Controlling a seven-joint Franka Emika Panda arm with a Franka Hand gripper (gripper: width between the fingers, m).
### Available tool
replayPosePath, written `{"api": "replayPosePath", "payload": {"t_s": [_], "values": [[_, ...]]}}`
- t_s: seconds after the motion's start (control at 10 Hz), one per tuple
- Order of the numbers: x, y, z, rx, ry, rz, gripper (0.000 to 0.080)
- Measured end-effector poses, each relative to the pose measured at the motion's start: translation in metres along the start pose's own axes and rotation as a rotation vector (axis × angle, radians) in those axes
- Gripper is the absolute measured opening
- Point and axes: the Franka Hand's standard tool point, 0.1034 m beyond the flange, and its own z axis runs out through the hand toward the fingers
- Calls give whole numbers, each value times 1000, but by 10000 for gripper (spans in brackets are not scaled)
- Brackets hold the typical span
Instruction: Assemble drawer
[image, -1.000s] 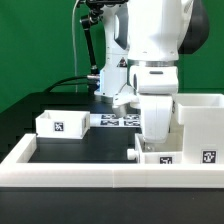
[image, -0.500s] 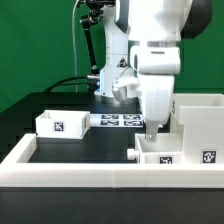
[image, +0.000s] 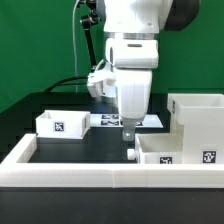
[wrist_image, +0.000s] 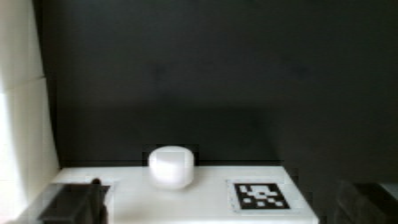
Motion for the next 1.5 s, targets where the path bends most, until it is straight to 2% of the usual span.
{"api": "replayPosePath", "payload": {"t_s": [0.2, 0.3, 0.5, 0.7, 0.8, 0.9, 1.0, 1.1, 1.2, 1.4, 1.5], "values": [[-1, 0, 3, 4, 7, -21, 649], [-6, 5, 12, 14, 48, -45, 649], [-5, 23, 17, 14, 102, -52, 649], [-3, 32, 26, 16, 189, -54, 649], [4, 33, 26, 10, 215, -48, 649], [10, 34, 27, -10, 225, -30, 649], [19, 35, 28, -40, 222, -2, 649], [28, 35, 28, -56, 224, 11, 649], [32, 34, 28, -60, 228, 18, 649], [21, 32, 27, -59, 223, 39, 649], [22, 32, 28, -58, 224, 39, 649]]}}
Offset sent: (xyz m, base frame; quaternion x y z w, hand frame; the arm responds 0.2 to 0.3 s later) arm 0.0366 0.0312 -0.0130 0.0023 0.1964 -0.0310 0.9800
